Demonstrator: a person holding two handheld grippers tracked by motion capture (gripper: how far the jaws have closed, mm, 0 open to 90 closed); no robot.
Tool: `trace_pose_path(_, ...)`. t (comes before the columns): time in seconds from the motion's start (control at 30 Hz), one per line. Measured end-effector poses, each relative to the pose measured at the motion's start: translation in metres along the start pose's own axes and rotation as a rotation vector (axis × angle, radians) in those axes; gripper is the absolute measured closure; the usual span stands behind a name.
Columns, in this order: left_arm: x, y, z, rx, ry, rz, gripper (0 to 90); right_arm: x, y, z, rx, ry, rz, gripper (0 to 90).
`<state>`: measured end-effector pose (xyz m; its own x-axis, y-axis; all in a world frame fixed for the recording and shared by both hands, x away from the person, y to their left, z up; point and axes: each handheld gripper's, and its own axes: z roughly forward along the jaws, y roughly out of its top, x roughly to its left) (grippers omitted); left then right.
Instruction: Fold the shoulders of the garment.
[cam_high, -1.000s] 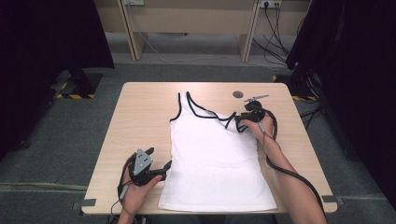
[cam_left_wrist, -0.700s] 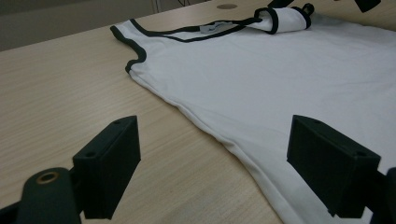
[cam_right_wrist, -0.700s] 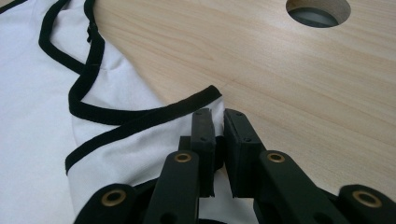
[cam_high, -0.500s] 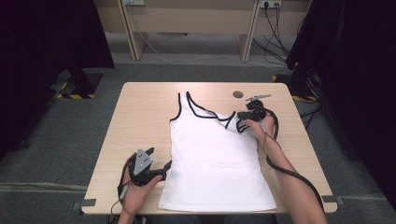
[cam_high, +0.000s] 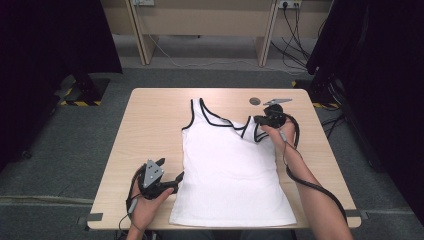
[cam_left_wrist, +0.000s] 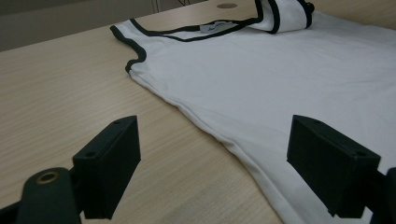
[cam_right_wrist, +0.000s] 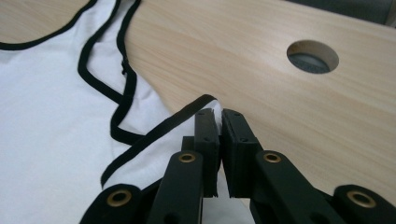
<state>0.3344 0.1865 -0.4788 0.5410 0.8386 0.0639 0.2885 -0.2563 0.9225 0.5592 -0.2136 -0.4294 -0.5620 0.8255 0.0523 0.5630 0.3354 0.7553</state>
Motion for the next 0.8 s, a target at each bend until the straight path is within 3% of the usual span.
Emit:
trace_pose_path(0.43, 0.0, 0.0, -0.001, -0.006, 0.0, 0.0, 16.6, 0.028, 0.017, -0.025, -0.066, 0.031, -0.1, 85.5)
trace_pose_path(0.8, 0.0, 0.0, 0.0, -0.002, 0.0, 0.001, 16.6, 0.045, 0.011, -0.035, -0.078, 0.08, -0.147, 85.4)
